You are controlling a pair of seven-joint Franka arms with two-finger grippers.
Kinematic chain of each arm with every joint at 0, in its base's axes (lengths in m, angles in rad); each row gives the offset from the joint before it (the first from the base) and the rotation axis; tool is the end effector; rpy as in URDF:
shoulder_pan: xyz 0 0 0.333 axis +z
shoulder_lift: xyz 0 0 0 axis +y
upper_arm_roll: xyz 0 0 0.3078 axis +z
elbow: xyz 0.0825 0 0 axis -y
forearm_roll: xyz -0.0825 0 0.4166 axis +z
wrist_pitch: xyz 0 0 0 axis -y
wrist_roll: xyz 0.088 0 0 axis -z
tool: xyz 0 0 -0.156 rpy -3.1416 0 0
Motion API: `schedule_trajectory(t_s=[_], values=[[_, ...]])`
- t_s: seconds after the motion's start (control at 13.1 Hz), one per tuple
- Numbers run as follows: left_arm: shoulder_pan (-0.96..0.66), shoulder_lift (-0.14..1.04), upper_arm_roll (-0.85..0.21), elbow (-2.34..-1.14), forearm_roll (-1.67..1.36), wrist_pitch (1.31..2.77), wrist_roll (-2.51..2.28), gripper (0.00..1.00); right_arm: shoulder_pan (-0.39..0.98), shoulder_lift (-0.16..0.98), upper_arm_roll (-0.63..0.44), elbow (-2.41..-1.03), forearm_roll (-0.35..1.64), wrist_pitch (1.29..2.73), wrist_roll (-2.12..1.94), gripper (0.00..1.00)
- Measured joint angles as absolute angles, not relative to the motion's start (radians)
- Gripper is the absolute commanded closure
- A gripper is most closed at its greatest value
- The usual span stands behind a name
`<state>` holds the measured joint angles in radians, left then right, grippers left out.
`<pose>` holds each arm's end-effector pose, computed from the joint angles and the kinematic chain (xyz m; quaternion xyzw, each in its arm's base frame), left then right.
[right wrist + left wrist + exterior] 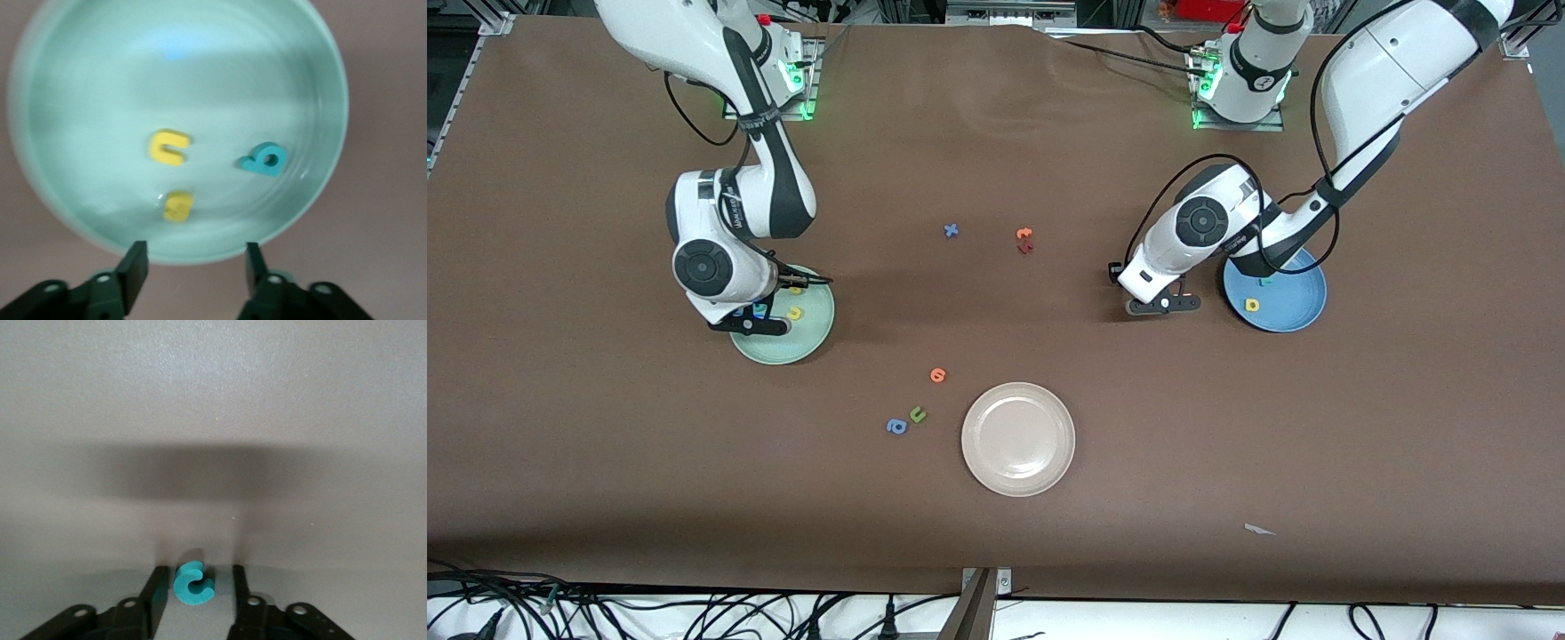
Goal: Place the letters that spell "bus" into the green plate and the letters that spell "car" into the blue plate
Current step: 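Drop the s on the green plate while the left gripper lifts the c, then lower the teal c onto the blue plate and open the left gripper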
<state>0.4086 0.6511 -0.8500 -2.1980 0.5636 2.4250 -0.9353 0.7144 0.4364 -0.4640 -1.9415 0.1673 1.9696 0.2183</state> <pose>0.4691 -0.2680 0.0892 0.9946 0.0496 -0.0885 0.0237 0.5585 0.1543 0.1793 0.9836 -0.0285 -0.1651 0.0672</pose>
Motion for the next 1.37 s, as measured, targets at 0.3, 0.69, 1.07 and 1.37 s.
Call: schedule_trajectory(t_s=[0.3, 0.69, 1.07, 1.37], values=[[0.41, 0.649, -0.85, -2.198, 0.564, 2.424, -0.935, 0.75, 0.707, 0.42, -0.47, -1.716, 0.167, 1.814, 0.218, 0.0], [0.411, 0.648, -0.851, -2.198, 0.564, 2.421, -0.935, 0.9, 0.682, 0.385, -0.467, -1.602, 0.167, 1.76, 0.217, 0.0], [0.414, 0.648, -0.851, -2.193, 0.564, 2.415, -0.935, 0.91, 0.307, 0.181, -0.166, -1.616, 0.04, 1.638, 0.185, 0.0], [0.48, 0.618, -0.887, -2.14, 0.565, 2.321, -0.91, 0.91, 0.142, 0.053, -0.046, -1.747, -0.004, 1.804, 0.157, 0.0]])
